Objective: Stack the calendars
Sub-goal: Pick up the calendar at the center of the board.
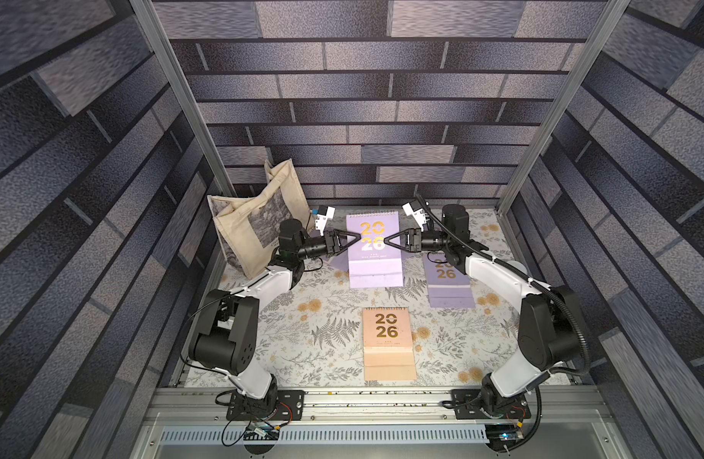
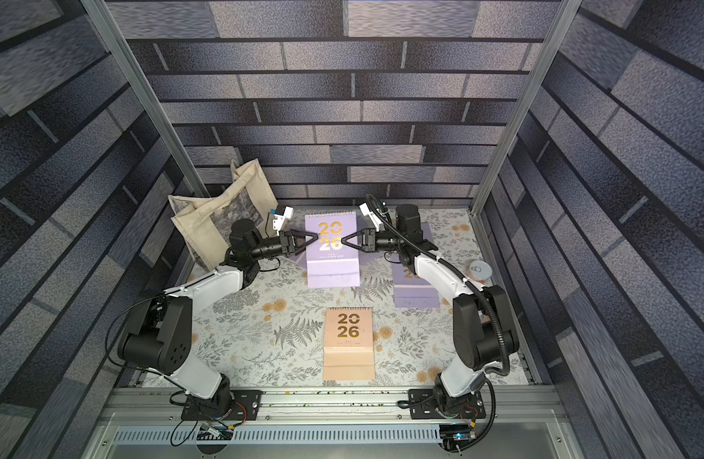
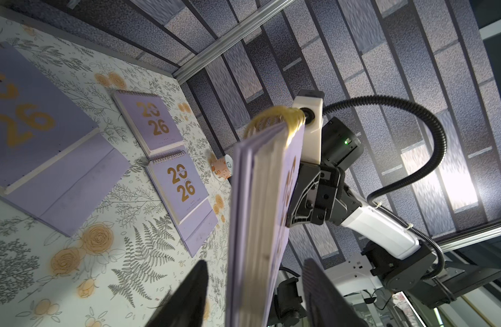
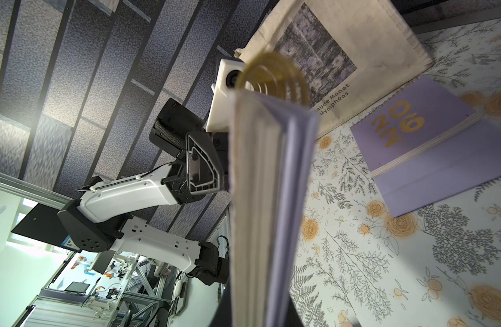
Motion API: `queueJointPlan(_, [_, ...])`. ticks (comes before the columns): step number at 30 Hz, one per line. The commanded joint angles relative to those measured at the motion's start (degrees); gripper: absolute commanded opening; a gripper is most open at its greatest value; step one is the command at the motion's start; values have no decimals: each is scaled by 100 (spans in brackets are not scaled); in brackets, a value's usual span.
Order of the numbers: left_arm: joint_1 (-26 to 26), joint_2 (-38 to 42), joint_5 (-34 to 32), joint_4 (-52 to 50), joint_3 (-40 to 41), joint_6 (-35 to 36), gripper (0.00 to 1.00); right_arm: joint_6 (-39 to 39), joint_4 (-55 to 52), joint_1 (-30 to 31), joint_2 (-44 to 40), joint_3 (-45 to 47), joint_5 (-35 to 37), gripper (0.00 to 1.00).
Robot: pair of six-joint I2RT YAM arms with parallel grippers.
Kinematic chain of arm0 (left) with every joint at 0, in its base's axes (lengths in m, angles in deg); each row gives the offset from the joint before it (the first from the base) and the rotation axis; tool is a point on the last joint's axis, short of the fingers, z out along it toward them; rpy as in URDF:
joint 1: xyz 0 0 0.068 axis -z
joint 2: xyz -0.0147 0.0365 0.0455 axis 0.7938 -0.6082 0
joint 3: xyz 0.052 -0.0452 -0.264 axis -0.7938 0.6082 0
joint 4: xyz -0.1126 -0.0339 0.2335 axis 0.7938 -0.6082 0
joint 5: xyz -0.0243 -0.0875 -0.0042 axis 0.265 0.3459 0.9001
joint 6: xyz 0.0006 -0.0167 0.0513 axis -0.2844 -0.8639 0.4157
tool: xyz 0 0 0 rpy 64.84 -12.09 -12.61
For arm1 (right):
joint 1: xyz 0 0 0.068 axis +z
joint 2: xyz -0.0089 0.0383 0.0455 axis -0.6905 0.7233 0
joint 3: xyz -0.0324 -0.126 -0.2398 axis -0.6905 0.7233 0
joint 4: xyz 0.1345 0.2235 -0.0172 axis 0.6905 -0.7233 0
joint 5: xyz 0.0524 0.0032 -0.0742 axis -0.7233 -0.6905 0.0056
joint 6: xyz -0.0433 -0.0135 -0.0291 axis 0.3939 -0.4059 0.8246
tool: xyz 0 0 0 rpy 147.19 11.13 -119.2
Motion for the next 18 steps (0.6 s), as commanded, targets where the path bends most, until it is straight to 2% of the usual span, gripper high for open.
queueJointPlan(1, [4,64,-108,-138,-215,122,74,44,72,55,-205,9,-35,0])
queueJointPlan(6, [-205,147,-247,-263,-249,150,84,392,-535,60,-395,94,120,0])
queueJointPlan(8, [-341,208,-369,-426,-270,200,92,391,-545,64,-463,229,149,0])
queueJointPlan(11, [-571,350,-643,-674,-250,231,100,290,-653,64,-571,402,248,0])
queueJointPlan(18, [-1037,943,-1314,-1749,-133,722,100,320,-1667,89,-1160,1161,775,0])
